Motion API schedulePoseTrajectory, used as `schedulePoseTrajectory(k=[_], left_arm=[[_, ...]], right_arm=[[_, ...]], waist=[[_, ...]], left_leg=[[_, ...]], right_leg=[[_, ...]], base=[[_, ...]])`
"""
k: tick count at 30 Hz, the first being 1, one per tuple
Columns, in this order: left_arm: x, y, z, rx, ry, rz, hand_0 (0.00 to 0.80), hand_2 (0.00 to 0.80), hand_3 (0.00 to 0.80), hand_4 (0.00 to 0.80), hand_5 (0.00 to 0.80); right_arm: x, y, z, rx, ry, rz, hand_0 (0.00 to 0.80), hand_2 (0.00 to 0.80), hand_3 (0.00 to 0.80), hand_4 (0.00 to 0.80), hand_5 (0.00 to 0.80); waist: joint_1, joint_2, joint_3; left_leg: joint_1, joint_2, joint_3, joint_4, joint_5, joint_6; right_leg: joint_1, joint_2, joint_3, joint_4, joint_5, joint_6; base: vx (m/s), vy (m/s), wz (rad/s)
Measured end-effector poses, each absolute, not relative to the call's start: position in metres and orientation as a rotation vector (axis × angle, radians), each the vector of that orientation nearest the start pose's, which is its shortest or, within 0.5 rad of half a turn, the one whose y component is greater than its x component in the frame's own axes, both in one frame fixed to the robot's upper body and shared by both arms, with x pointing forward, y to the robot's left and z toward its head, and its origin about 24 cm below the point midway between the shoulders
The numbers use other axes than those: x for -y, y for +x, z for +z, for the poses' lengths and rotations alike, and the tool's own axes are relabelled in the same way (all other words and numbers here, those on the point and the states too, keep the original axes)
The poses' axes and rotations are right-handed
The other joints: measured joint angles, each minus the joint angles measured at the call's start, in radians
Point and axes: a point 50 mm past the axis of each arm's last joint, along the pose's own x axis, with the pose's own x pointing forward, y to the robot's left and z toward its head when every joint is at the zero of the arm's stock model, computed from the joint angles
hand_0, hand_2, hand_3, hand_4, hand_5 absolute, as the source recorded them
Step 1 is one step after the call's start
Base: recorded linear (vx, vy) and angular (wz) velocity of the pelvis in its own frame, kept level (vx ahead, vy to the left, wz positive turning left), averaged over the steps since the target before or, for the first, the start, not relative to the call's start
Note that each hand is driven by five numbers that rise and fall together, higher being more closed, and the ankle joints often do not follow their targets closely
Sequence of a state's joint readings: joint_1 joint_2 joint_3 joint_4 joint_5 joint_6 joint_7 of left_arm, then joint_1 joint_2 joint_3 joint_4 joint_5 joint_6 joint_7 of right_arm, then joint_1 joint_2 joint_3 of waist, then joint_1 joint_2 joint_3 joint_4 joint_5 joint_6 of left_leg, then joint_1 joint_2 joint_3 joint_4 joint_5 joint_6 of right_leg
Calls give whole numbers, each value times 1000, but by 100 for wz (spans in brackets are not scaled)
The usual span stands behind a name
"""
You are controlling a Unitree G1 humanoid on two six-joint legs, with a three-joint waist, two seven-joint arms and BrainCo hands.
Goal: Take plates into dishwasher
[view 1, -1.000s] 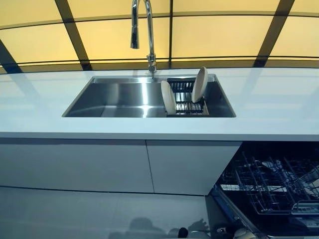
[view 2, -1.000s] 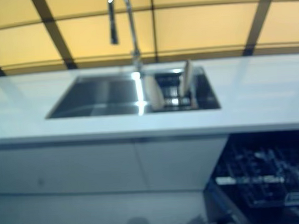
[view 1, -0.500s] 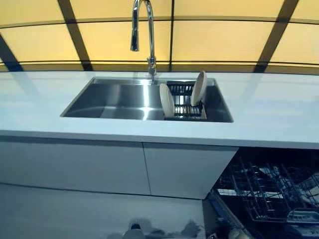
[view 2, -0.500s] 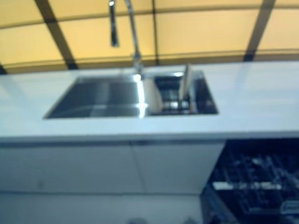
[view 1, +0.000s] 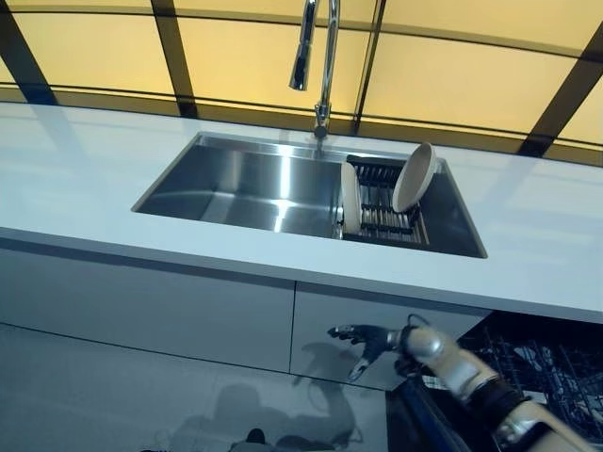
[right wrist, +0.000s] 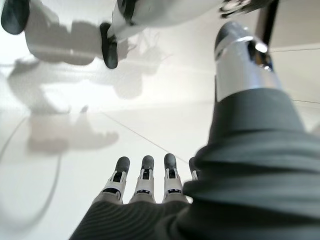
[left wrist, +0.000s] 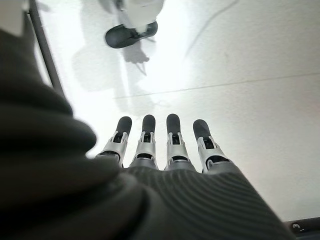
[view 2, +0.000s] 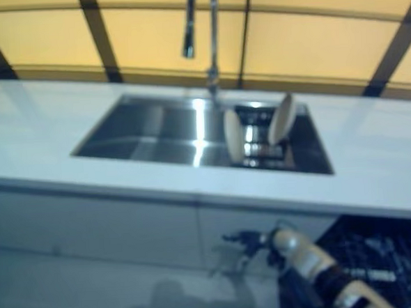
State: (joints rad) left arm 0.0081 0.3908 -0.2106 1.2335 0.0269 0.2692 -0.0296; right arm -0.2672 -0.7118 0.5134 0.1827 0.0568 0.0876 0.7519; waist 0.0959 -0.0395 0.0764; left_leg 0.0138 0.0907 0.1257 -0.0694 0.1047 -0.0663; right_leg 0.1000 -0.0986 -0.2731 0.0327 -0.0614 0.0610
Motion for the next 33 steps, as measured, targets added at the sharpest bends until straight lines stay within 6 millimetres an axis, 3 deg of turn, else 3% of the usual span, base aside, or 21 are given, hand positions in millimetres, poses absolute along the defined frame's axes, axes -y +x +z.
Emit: schedulePoseTrajectory(k=[8,13,16,18,20,24,27,29,31,32,33], left_arm=[[-301,61,-146,-1488,449,116,0,0,0,0,0],[-302,57,-147,-1481,452,91,0,0,0,0,0],[-302,54,-147,-1483,473,68,0,0,0,0,0],[-301,59,-147,-1465,477,62,0,0,0,0,0],[-301,60,-147,-1470,485,45,0,0,0,0,0],[-299,66,-147,-1480,499,16,0,0,0,0,0],[-296,81,-145,-1474,512,-13,0,0,0,0,0],[-293,97,-143,-1450,528,-43,0,0,0,0,0],[-285,110,-142,-1428,557,-103,0,0,0,0,0],[-280,117,-142,-1413,563,-127,0,0,0,0,0],[-278,120,-142,-1400,575,-144,0,0,0,0,0]], right_arm=[[205,271,101,-261,-343,1080,0,0,0,0,0],[220,293,167,93,31,958,0,0,0,0,0],[238,311,221,357,235,742,0,0,0,0,0],[260,321,258,501,313,505,0,0,0,0,0],[288,330,285,551,351,234,0,0,0,0,0],[333,326,331,655,406,-199,0,0,0,0,0],[346,330,353,634,420,-418,0,0,0,0,0],[355,331,358,598,410,-534,0,0,0,0,0],[361,331,362,549,333,-620,0,0,0,0,0],[365,330,361,521,277,-660,0,0,0,0,0],[367,331,356,488,233,-686,0,0,0,0,0]], waist=[[-38,-12,19],[-54,-7,23],[-52,-1,28],[-49,4,31],[-41,7,32],[-25,18,31],[-22,32,30],[-24,38,29],[-36,38,28],[-37,53,25],[-46,60,22]], left_leg=[[12,5,23,-15,-3,-6],[15,3,23,-15,-5,-8],[30,1,19,-15,-6,-10],[38,0,17,-15,-6,-10],[45,-2,17,-14,-6,-10],[46,-5,17,-7,-6,-9],[21,-9,9,53,-32,-5],[10,-17,6,82,-51,6],[12,-65,7,104,-92,62],[13,-74,-8,98,-87,65],[17,-76,-20,95,-83,73]], right_leg=[[32,14,22,-77,36,-2],[51,17,21,-109,48,-2],[72,17,21,-117,49,-2],[74,17,21,-117,49,-2],[79,15,22,-117,49,-1],[81,12,23,-115,50,0],[83,3,20,-98,45,4],[80,-11,9,-55,20,13],[29,-67,-17,99,-41,40],[-28,-94,-6,238,-60,65],[-67,-104,-1,325,-59,65]], base=[[-1,-2,-9],[28,0,0],[54,18,4],[44,65,4],[19,102,1],[-13,140,-1],[19,189,3],[71,243,21],[135,268,33],[153,147,38],[113,35,32]])
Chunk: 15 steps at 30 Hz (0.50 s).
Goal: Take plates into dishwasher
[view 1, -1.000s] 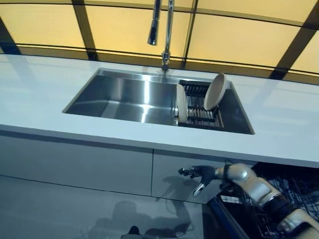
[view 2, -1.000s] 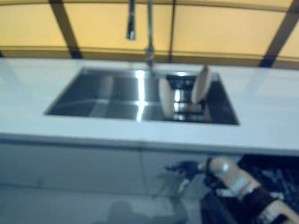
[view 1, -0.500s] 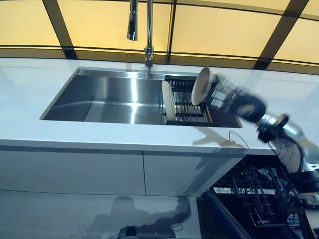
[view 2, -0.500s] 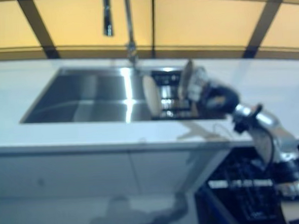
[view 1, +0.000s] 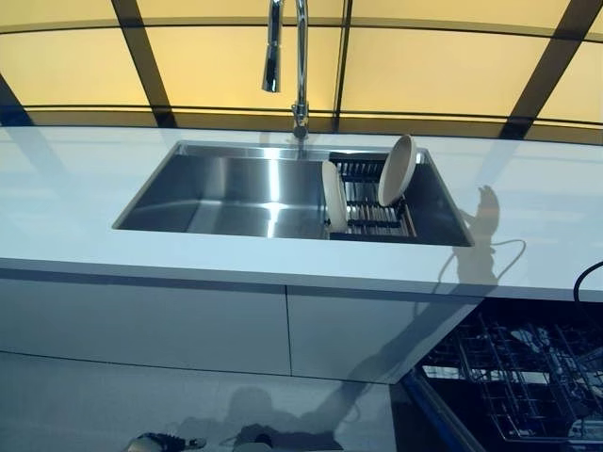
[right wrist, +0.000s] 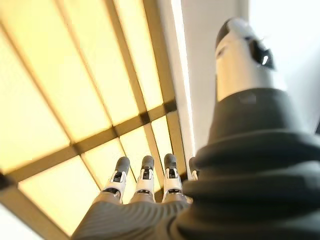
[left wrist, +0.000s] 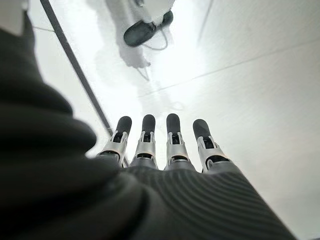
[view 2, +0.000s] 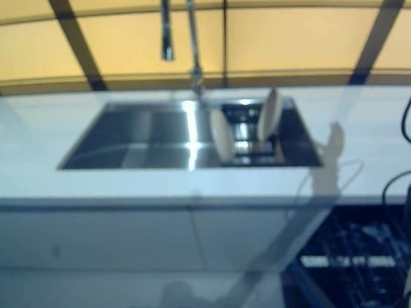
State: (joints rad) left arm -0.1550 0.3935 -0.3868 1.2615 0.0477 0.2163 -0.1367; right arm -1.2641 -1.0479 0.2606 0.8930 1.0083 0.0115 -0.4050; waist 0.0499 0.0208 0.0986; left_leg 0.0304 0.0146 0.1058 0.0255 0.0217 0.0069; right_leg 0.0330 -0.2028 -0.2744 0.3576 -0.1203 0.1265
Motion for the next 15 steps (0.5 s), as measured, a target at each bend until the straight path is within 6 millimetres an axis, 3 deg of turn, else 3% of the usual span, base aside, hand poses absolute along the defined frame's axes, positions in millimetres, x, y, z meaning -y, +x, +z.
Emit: schedulePoseTrajectory(k=[1,2,4,6,8,9,11,15], left_arm=[[-279,120,-141,-1402,580,-144,0,0,0,0,0],[-286,125,-137,-1395,599,-128,0,0,0,0,0],[-296,126,-133,-1409,615,-102,0,0,0,0,0],[-304,127,-128,-1429,625,-70,0,0,0,0,0],[-309,124,-127,-1450,597,-29,0,0,0,0,0],[-313,122,-126,-1452,576,1,0,0,0,0,0],[-317,113,-127,-1467,541,47,0,0,0,0,0],[-317,85,-134,-1525,518,47,0,0,0,0,0]], right_arm=[[368,333,352,462,203,-701,0,0,0,0,0],[369,338,339,360,90,-744,0,0,0,0,0],[365,342,335,316,24,-743,0,0,0,0,0],[363,345,332,267,-31,-742,0,0,0,0,0],[354,350,336,242,-65,-726,0,0,0,0,0],[350,352,336,219,-104,-724,0,0,0,0,0],[349,355,331,166,-111,-721,0,0,0,0,0],[352,358,316,41,-150,-672,0,0,0,0,0]], waist=[[-8,2,-1],[-11,-8,0],[-12,-28,1],[-6,-58,-3],[-8,-69,4],[-7,-87,13],[-7,-113,8],[-8,-110,-1]], left_leg=[[4,-1,-4,-6,4,5],[49,-10,-6,-43,20,27],[46,-16,-8,-47,19,27],[46,-11,-14,-58,21,27],[45,2,-4,-67,23,30],[44,4,0,-71,23,24],[60,5,0,-89,28,-17],[113,61,3,-110,11,-81]], right_leg=[[-15,-9,5,42,7,-5],[-77,-26,67,146,-6,-6],[-95,-27,89,109,-6,-5],[-99,-22,77,-68,-2,0],[-101,-29,14,-234,53,53],[-107,-34,12,-308,100,72],[-93,-45,9,-352,132,75],[-33,21,4,-416,261,0]], base=[[119,-11,31],[110,-22,17],[107,-138,11],[65,-326,6],[-6,-233,-8],[17,-193,0],[65,-172,8],[149,-63,8]])
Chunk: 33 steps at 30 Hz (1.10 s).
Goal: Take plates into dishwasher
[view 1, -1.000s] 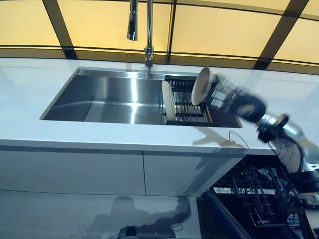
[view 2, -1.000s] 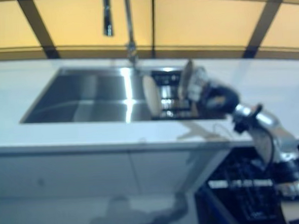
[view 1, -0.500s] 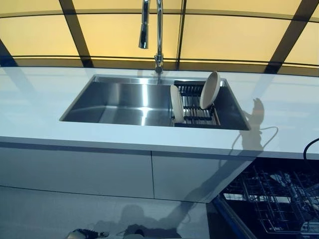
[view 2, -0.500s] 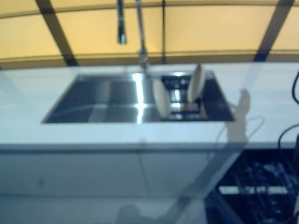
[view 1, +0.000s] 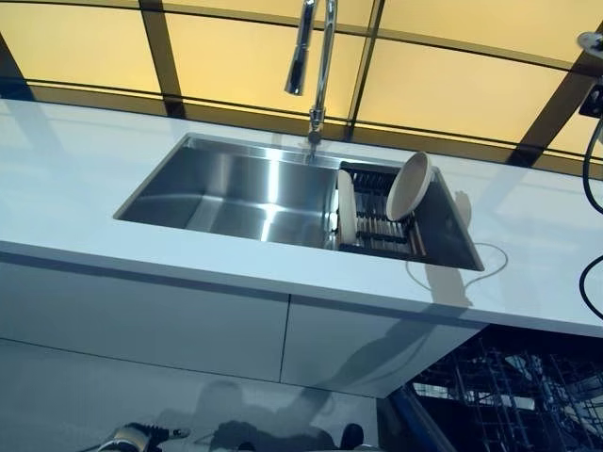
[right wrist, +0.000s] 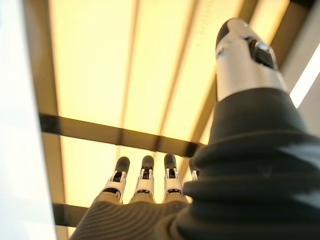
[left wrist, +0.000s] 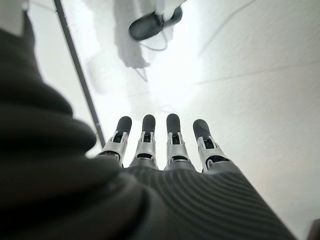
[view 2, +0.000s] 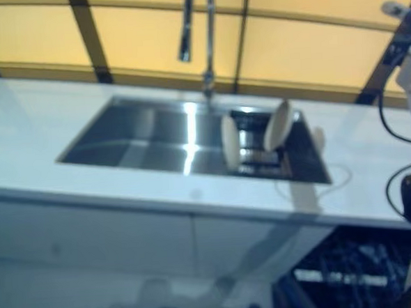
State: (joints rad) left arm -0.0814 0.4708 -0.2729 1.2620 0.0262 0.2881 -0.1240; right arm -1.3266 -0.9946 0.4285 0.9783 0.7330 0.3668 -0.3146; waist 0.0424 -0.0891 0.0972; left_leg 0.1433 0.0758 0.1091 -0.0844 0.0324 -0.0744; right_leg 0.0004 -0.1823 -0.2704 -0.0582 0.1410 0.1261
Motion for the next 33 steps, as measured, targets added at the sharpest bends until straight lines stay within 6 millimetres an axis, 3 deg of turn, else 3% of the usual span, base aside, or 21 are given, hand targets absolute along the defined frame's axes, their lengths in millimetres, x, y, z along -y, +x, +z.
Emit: schedulePoseTrajectory(k=[1,4,11,17,20,22,24,27,33], left_arm=[[-316,78,-136,-1541,514,42,0,0,0,0,0],[-301,70,-144,-1542,485,7,0,0,0,0,0],[-294,97,-142,-1444,502,7,0,0,0,0,0],[-295,89,-143,-1484,504,16,0,0,0,0,0],[-297,80,-144,-1512,506,17,0,0,0,0,0],[-287,80,-148,-1507,495,-18,0,0,0,0,0],[-284,84,-148,-1488,495,-41,0,0,0,0,0],[-289,90,-144,-1475,498,-33,0,0,0,0,0],[-306,98,-135,-1485,523,3,0,0,0,0,0]], right_arm=[[354,359,311,8,-173,-662,0,0,0,0,0],[354,360,307,-33,-218,-631,0,0,0,0,0],[354,361,300,-78,-227,-631,0,0,0,0,0],[348,365,300,-84,-250,-602,0,0,0,0,0],[343,367,298,-96,-311,-587,0,0,0,0,0],[332,371,300,-83,-349,-555,0,0,0,0,0],[324,373,301,-86,-356,-516,0,0,0,0,0],[308,376,295,-112,-388,-426,0,0,0,0,0],[307,376,289,-148,-386,-399,0,0,0,0,0]], waist=[[2,8,-5],[4,46,-19],[-2,63,-19],[-3,61,-22],[-1,58,-23],[4,69,-11],[4,74,3],[2,75,20],[-4,63,26]], left_leg=[[8,13,1,1,-9,-17],[22,44,25,1,-16,-42],[47,40,29,0,-22,-46],[53,48,45,-4,-33,-36],[-34,74,44,151,-80,-61],[-90,86,54,212,-95,-59],[-93,74,72,195,-89,-50],[-46,29,81,87,-33,-26],[-2,20,87,0,6,-27]], right_leg=[[17,21,-1,-18,26,-38],[31,59,0,-27,21,-67],[56,55,-1,-27,12,-61],[63,50,1,-21,5,-57],[26,54,-6,34,-29,-80],[20,54,-8,8,-10,-86],[13,48,-1,-3,8,-80],[16,20,1,-25,30,-59],[17,22,2,-30,31,-46]], base=[[132,-39,-5],[114,-30,-9],[122,-27,0],[137,-35,-1],[112,98,9],[75,218,5],[77,161,-5],[165,99,3],[107,20,-2]])
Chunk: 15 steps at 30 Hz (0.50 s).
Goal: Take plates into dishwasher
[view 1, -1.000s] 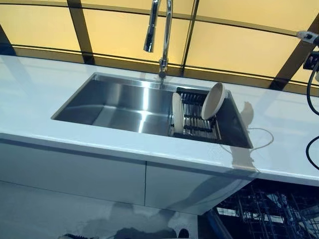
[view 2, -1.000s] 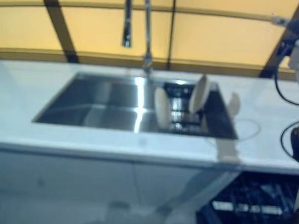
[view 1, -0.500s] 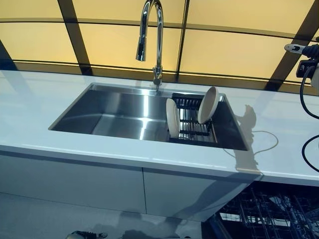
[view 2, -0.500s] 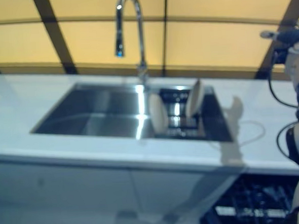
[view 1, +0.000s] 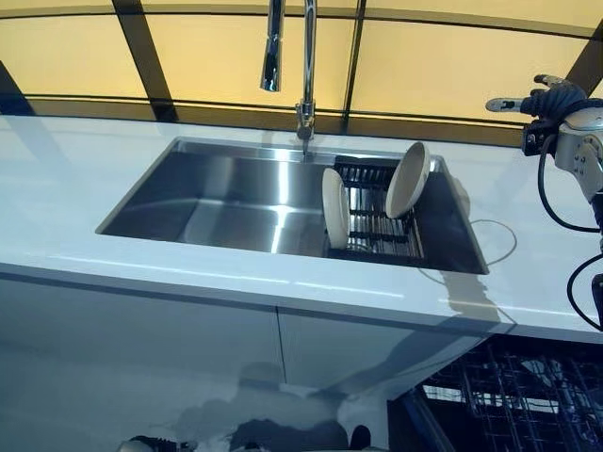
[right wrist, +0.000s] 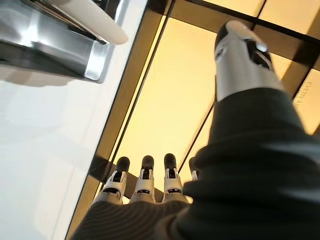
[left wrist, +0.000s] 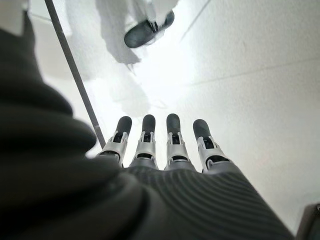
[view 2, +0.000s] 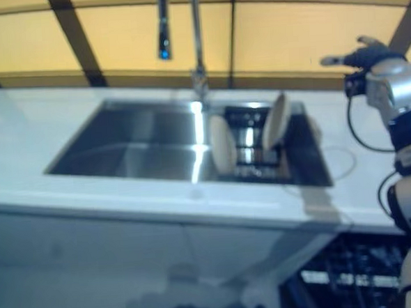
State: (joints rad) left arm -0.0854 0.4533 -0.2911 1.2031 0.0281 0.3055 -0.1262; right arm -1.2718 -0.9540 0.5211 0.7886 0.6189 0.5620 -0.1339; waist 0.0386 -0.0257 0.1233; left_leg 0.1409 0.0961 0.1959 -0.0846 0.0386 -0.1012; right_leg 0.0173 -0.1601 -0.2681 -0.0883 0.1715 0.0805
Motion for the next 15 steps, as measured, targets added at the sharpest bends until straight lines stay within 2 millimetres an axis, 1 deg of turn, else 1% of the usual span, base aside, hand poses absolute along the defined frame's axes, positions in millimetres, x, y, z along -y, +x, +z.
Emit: schedulePoseTrajectory(k=[3,11,15], left_arm=[[-304,101,-135,-1491,508,-8,0,0,0,0,0],[-297,96,-139,-1508,483,-30,0,0,0,0,0],[-297,94,-140,-1518,482,-25,0,0,0,0,0]], right_arm=[[307,376,287,-175,-382,-394,0,0,0,0,0],[307,375,284,-215,-417,-396,0,0,0,0,0],[300,379,279,-228,-415,-371,0,0,0,0,0]], waist=[[1,-1,0],[2,-5,0],[2,-9,2]], left_leg=[[-6,3,5,0,-1,-1],[-28,6,9,1,-4,-5],[-33,9,10,1,-3,-7]], right_leg=[[-7,4,4,-1,-1,1],[-33,12,10,2,2,-3],[-38,14,10,1,0,-1]], base=[[53,38,-3],[42,21,-2],[-8,3,0]])
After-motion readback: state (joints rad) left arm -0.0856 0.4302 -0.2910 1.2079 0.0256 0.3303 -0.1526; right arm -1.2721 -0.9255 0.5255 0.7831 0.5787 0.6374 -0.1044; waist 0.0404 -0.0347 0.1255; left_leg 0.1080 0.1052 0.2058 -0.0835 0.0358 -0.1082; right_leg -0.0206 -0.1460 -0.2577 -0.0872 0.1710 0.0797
